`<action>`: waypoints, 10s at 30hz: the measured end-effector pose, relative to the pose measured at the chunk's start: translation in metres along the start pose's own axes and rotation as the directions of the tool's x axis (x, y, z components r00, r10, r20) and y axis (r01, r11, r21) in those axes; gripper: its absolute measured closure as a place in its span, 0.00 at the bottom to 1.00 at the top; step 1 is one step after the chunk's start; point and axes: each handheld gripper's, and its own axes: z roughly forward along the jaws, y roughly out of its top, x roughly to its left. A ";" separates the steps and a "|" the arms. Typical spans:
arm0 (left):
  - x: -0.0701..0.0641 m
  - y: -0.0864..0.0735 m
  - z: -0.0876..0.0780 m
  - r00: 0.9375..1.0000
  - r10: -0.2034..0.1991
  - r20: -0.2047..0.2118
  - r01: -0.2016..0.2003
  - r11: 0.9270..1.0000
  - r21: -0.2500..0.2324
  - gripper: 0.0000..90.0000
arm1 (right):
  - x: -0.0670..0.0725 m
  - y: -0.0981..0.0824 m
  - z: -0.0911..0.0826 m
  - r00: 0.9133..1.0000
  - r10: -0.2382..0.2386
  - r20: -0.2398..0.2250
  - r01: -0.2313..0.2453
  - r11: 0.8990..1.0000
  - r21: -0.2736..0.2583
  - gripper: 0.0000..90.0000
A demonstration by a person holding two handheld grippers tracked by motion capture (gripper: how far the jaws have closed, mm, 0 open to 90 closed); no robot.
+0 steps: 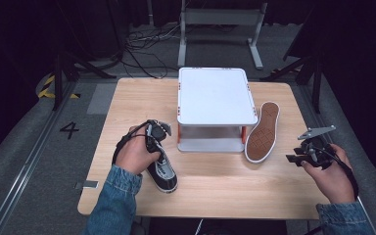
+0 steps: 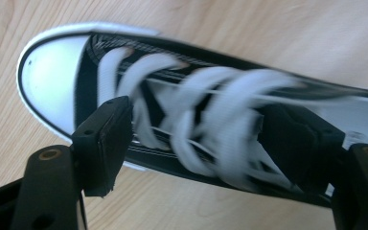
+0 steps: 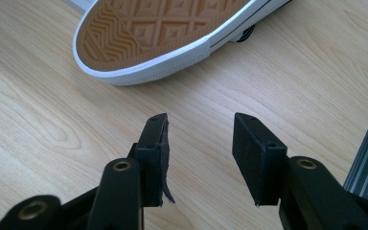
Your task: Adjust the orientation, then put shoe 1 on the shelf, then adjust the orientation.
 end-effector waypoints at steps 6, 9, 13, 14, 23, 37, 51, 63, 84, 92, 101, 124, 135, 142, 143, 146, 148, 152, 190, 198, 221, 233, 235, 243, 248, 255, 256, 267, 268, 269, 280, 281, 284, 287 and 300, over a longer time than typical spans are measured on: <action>0.003 -0.001 -0.002 1.000 -0.005 0.007 0.005 1.000 -0.018 0.70 | -0.001 -0.004 -0.001 1.000 0.006 0.009 -0.006 1.000 0.003 0.64; 0.003 -0.003 -0.011 0.999 -0.021 -0.027 0.020 0.999 -0.037 0.83 | -0.001 -0.004 -0.001 1.000 0.004 0.010 -0.004 1.000 0.003 0.63; 0.006 -0.009 -0.024 0.998 0.021 0.056 -0.016 0.995 -0.099 0.85 | -0.002 -0.002 -0.001 1.000 -0.002 0.010 0.002 1.000 -0.005 0.63; 0.006 -0.009 -0.026 0.997 0.033 0.073 -0.025 0.993 -0.113 0.85 | -0.003 -0.002 -0.002 1.000 0.002 0.013 -0.001 1.000 -0.008 0.63; 0.014 -0.011 -0.063 0.989 0.105 0.107 -0.088 0.984 -0.156 0.84 | -0.004 0.001 -0.005 1.000 0.006 0.008 -0.006 1.000 -0.026 0.65; 0.026 -0.002 -0.127 0.985 0.172 -0.002 -0.169 0.961 -0.219 0.83 | -0.005 -0.002 -0.007 1.000 0.011 0.007 -0.010 1.000 -0.024 0.67; 0.030 0.039 -0.181 0.972 0.209 -0.104 -0.230 0.935 -0.269 0.83 | -0.010 -0.011 -0.012 0.999 0.040 0.019 -0.039 0.999 -0.032 0.66; 0.036 0.099 -0.184 0.963 0.236 -0.132 -0.268 0.895 -0.357 0.84 | -0.013 -0.023 -0.018 0.998 0.060 0.030 -0.059 0.998 -0.032 0.65; 0.044 0.175 -0.160 0.934 0.310 -0.178 -0.353 0.875 -0.331 0.84 | -0.015 -0.036 -0.020 0.996 0.078 0.035 -0.078 0.997 -0.022 0.65; 0.040 0.200 -0.151 0.919 0.345 -0.192 -0.388 0.877 -0.284 0.82 | -0.018 -0.038 -0.023 0.995 0.090 0.034 -0.088 0.996 -0.034 0.65; 0.036 0.212 -0.142 0.913 0.375 -0.159 -0.406 0.870 -0.278 0.79 | -0.021 -0.040 -0.024 0.995 0.094 0.030 -0.092 0.995 -0.038 0.65; 0.037 0.128 -0.185 0.990 0.134 -0.041 -0.138 0.880 -0.455 0.29 | -0.012 -0.019 -0.013 0.999 0.052 0.007 -0.052 0.998 -0.045 0.63; 0.022 0.052 -0.173 0.998 0.064 0.025 -0.046 0.887 -0.460 0.28 | -0.008 -0.005 -0.009 0.999 0.030 -0.021 -0.031 0.998 -0.057 0.62; 0.022 0.013 -0.153 0.998 -0.013 0.064 0.043 0.869 -0.493 0.28 | -0.006 0.000 -0.006 0.999 0.019 -0.029 -0.021 0.998 -0.055 0.62; 0.021 0.008 -0.150 0.997 -0.022 0.076 0.057 0.865 -0.499 0.28 | -0.006 0.001 -0.005 0.999 0.021 -0.029 -0.023 0.998 -0.056 0.62; 0.018 -0.005 -0.141 0.994 -0.041 0.103 0.089 0.849 -0.521 0.29 | -0.006 0.001 -0.005 0.999 0.020 -0.029 -0.021 0.998 -0.052 0.62; 0.015 -0.013 -0.134 0.991 -0.052 0.121 0.108 0.845 -0.523 0.29 | -0.006 0.001 -0.005 0.999 0.020 -0.030 -0.022 0.998 -0.053 0.62; 0.013 -0.021 -0.122 0.988 -0.066 0.141 0.130 0.850 -0.511 0.29 | -0.006 0.001 -0.006 0.999 0.024 -0.031 -0.026 0.998 -0.057 0.62; 0.035 -0.046 -0.066 0.974 -0.186 0.126 0.222 0.883 -0.415 0.29 | -0.025 0.088 0.040 0.999 0.032 -0.043 -0.034 0.999 -0.037 1.00; 0.029 -0.039 -0.060 0.979 -0.156 0.129 0.195 0.894 -0.403 0.29 | -0.024 0.092 0.060 0.998 0.067 -0.002 -0.067 0.998 0.017 1.00; 0.027 -0.038 -0.061 0.980 -0.152 0.128 0.191 0.899 -0.394 0.29 | -0.065 0.027 0.079 0.971 0.235 0.033 -0.237 0.965 0.115 0.92; 0.027 -0.036 -0.059 0.981 -0.148 0.128 0.187 0.900 -0.393 0.29 | -0.040 0.078 0.033 0.990 0.144 0.004 -0.144 0.988 -0.050 0.92; 0.026 -0.036 -0.059 0.980 -0.149 0.131 0.190 0.900 -0.392 0.29 | -0.034 0.083 0.038 0.994 0.111 0.010 -0.110 0.994 -0.023 0.92; 0.029 -0.038 -0.058 0.981 -0.148 0.128 0.187 0.900 -0.394 0.29 | -0.042 0.073 0.038 0.990 0.140 0.004 -0.140 0.990 -0.018 0.90; 0.027 -0.037 -0.059 0.981 -0.147 0.129 0.186 0.903 -0.388 0.29 | -0.057 0.051 0.025 0.979 0.200 0.031 -0.200 0.980 -0.002 0.89; 0.026 -0.034 -0.057 0.981 -0.141 0.132 0.182 0.904 -0.387 0.29 | -0.073 0.019 0.018 0.959 0.269 0.095 -0.275 0.960 0.057 0.89; 0.026 -0.033 -0.057 0.981 -0.143 0.135 0.185 0.905 -0.383 0.29 | -0.075 0.013 0.020 0.954 0.280 0.111 -0.289 0.954 0.078 0.89; 0.024 -0.032 -0.059 0.982 -0.132 0.134 0.175 0.904 -0.389 0.29 | -0.099 -0.007 0.020 0.929 0.352 0.112 -0.362 0.928 0.083 0.84; 0.024 -0.032 -0.059 0.982 -0.134 0.134 0.176 0.905 -0.386 0.29 | -0.099 0.000 0.015 0.933 0.342 0.110 -0.349 0.936 0.053 0.82; 0.024 -0.033 -0.058 0.981 -0.136 0.137 0.180 0.903 -0.391 0.29 | -0.098 0.006 0.012 0.936 0.334 0.110 -0.340 0.940 0.036 0.80; 0.029 -0.046 -0.057 0.978 -0.159 0.136 0.201 0.899 -0.389 0.29 | -0.099 0.066 0.060 0.943 0.313 0.108 -0.326 0.936 0.135 0.55; 0.029 -0.048 -0.057 0.976 -0.166 0.139 0.207 0.899 -0.385 0.29 | -0.101 0.066 0.066 0.940 0.320 0.116 -0.335 0.929 0.154 0.55; 0.030 -0.054 -0.057 0.975 -0.172 0.139 0.212 0.901 -0.377 0.29 | -0.107 0.063 0.081 0.930 0.350 0.116 -0.367 0.907 0.208 0.56; 0.030 -0.059 -0.057 0.973 -0.188 0.136 0.226 0.897 -0.379 0.29 | -0.111 0.059 0.087 0.922 0.379 0.077 -0.387 0.898 0.212 0.66; 0.028 -0.059 -0.058 0.972 -0.190 0.140 0.229 0.898 -0.376 0.29 | -0.070 0.071 0.041 0.981 0.196 -0.005 -0.195 0.975 0.103 0.96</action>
